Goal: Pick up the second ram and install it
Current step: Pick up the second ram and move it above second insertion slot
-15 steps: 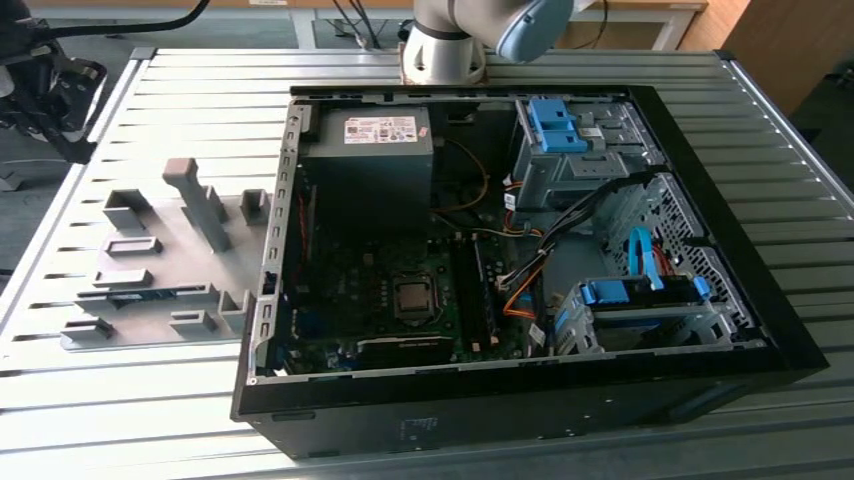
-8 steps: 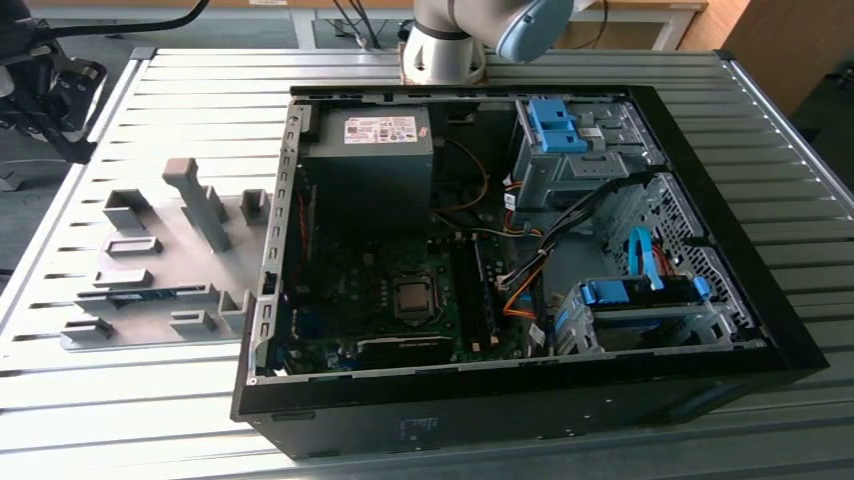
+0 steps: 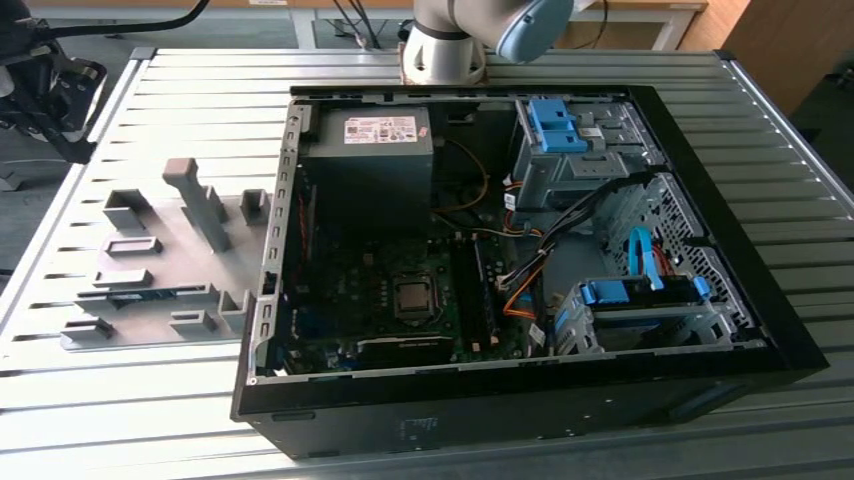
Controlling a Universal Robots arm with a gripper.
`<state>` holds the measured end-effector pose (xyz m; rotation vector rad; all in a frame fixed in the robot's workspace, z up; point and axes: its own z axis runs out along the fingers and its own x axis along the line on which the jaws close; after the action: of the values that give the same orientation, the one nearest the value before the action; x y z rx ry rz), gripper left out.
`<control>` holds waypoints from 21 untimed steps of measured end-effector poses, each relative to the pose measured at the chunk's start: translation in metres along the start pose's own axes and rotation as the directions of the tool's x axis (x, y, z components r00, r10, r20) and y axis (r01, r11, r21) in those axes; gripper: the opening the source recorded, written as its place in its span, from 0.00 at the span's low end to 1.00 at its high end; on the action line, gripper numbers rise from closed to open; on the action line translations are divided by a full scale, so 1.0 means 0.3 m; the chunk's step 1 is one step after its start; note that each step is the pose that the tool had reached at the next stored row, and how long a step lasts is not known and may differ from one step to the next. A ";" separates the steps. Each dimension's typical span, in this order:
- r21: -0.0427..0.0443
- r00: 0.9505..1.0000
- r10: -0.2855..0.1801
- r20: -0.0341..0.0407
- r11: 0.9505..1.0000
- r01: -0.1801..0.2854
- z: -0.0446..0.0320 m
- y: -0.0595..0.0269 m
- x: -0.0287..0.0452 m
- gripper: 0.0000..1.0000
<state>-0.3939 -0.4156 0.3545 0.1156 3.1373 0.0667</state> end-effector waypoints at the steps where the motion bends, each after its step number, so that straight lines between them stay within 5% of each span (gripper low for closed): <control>1: 0.000 1.000 -0.003 0.000 1.000 0.003 0.000 -0.001 0.000 0.10; 5: 0.000 0.997 -0.073 -0.003 0.997 0.073 0.001 -0.001 0.000 0.10; 10: 0.000 0.987 -0.159 -0.007 0.987 0.159 0.004 -0.001 0.000 0.10; 18: -0.001 0.983 -0.186 -0.008 0.983 0.186 0.005 -0.035 0.010 0.10; 21: -0.001 0.973 -0.229 -0.010 0.973 0.229 0.009 -0.036 0.011 0.10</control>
<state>-0.3979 -0.4259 0.3515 -0.2478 3.1347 0.0665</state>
